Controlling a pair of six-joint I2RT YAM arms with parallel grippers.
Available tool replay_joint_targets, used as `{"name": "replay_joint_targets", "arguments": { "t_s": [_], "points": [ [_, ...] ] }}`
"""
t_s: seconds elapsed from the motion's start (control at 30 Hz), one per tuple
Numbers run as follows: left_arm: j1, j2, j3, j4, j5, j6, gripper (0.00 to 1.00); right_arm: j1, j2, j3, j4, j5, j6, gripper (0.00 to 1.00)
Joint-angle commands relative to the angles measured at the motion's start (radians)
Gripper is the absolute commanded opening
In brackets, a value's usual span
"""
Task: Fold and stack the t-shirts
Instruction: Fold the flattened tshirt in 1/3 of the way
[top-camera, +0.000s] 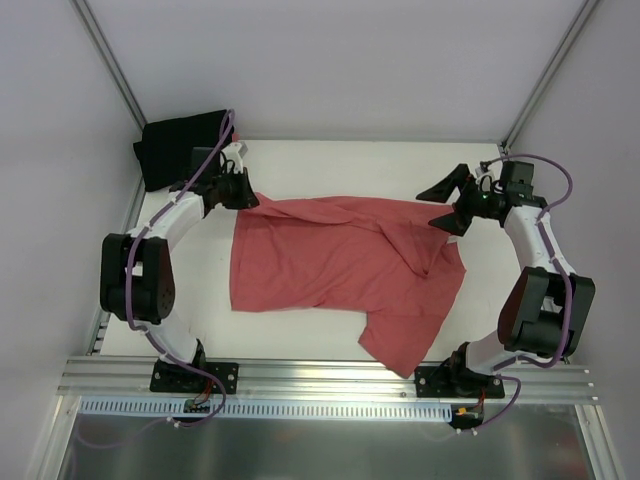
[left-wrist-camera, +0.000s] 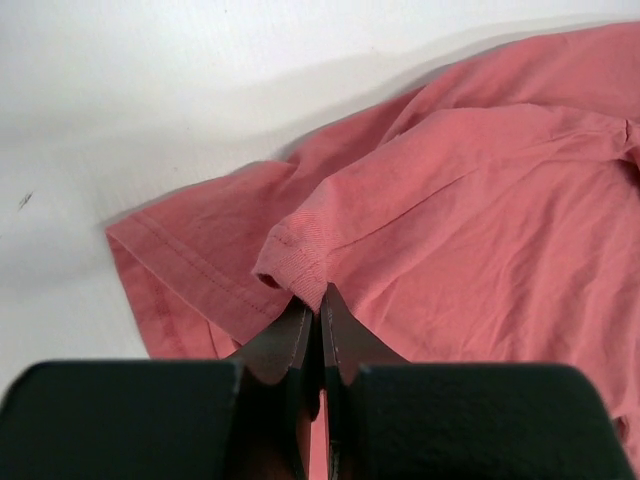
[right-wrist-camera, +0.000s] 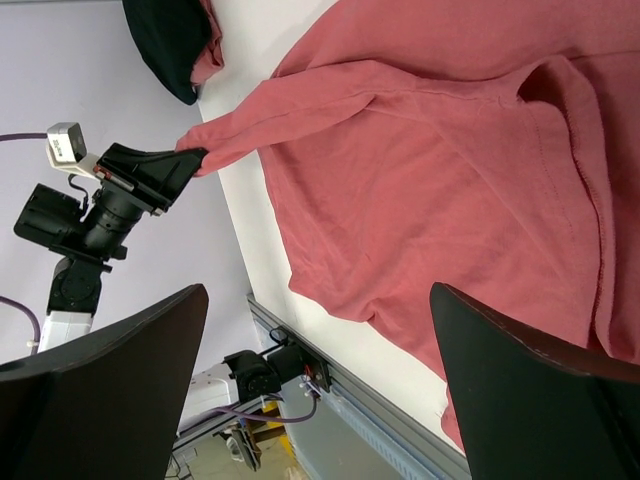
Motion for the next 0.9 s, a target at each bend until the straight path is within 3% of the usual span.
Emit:
{"name": "replay_joint_targets", "arguments": {
  "t_s": [0.0,0.27,0.47,0.63,0.87],
  "points": [
    [-0.009,0.013,-0.035,0.192,0.033,0.005,0.00,0.007,-0.005,0.047,-0.043,-0.019,-0.016,1.00],
    [-0.009,0.183,0.060,0.376,0.113,-0.086,0.00,0.031,-0.005,0.044,-0.140,0.001,-0.064,0.99],
    [-0.007,0.281,0.216,0.447,0.203,-0.002,0.00,0.036,0.003,0.074,-0.204,0.024,-0.093,1.00],
    [0.005,0.314,0.335,0.392,0.306,0.073,0.00,0.036,0.000,0.079,-0.250,0.047,-0.113,0.99],
    [0.008,0.257,0.356,0.147,0.374,0.372,0.00,0.035,0.024,0.120,-0.301,0.065,-0.144,0.99]
  ]
}}
